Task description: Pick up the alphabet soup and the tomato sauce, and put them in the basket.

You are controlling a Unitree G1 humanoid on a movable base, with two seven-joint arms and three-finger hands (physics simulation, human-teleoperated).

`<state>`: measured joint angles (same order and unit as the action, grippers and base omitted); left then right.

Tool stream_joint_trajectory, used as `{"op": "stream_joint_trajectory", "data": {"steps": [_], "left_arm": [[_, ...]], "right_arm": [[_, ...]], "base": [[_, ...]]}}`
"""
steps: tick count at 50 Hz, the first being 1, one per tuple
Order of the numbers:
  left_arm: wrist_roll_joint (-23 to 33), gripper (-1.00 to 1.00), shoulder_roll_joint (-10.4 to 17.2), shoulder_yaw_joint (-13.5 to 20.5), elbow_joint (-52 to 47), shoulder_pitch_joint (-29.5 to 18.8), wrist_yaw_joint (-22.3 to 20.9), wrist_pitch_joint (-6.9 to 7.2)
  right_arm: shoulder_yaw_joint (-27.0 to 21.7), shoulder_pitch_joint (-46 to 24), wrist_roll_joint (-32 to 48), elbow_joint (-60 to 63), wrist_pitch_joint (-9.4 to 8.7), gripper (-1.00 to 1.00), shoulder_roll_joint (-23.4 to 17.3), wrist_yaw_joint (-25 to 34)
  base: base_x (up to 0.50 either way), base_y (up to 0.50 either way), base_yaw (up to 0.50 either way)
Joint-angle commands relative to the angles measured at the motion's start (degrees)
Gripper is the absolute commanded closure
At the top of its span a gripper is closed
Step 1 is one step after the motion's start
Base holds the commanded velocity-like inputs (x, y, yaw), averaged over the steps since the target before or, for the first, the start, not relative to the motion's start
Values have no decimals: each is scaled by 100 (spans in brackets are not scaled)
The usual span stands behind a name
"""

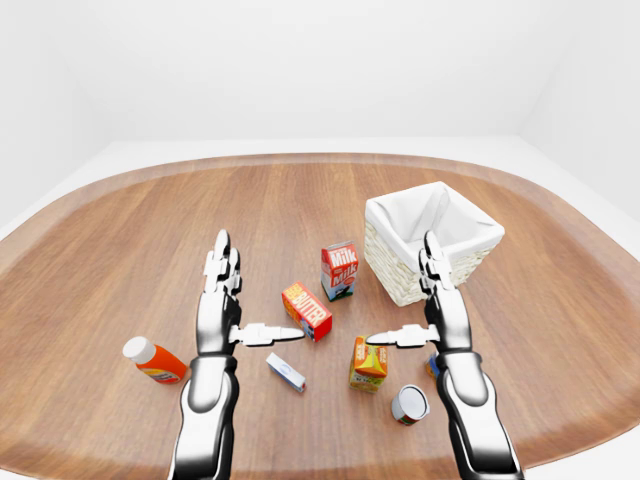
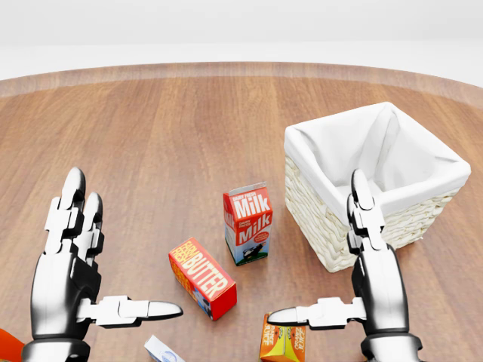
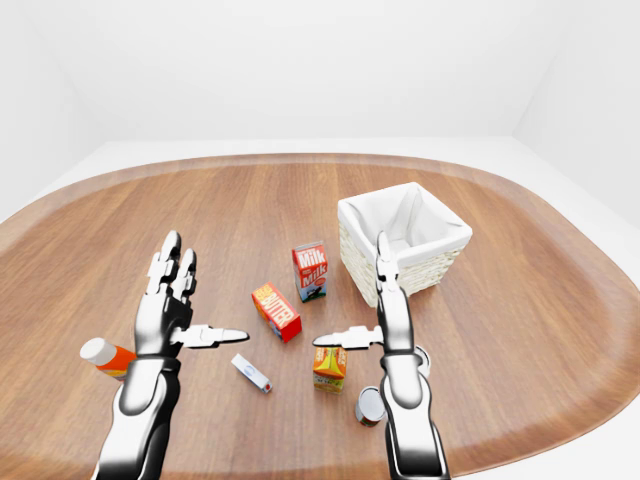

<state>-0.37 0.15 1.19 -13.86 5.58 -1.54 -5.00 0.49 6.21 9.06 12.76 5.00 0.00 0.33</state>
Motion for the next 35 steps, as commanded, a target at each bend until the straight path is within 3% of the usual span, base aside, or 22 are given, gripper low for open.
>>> {"op": "stream_joint_trajectory", "data": {"steps": [1,8,19,35], "left_arm": [[32,-100,3,9,-28,-22,35,0],[34,-100,2,8,11,-23,35,0],[49,-100,7,8,50,-8,23,0],[73,-100,4,-5,-2,11,19,0]], "right_arm": [[335,647,512,718,0,-100,-27,-137],[20,1009,1898,1421,0,-100,-158,-402],[-679,1514,3270,2262,0,-100,42,-12],[-880,1642,4973,2617,0,-100,218,167]], "base": [[0,0,0],[0,0,0],[0,0,0],[0,0,0]]}}
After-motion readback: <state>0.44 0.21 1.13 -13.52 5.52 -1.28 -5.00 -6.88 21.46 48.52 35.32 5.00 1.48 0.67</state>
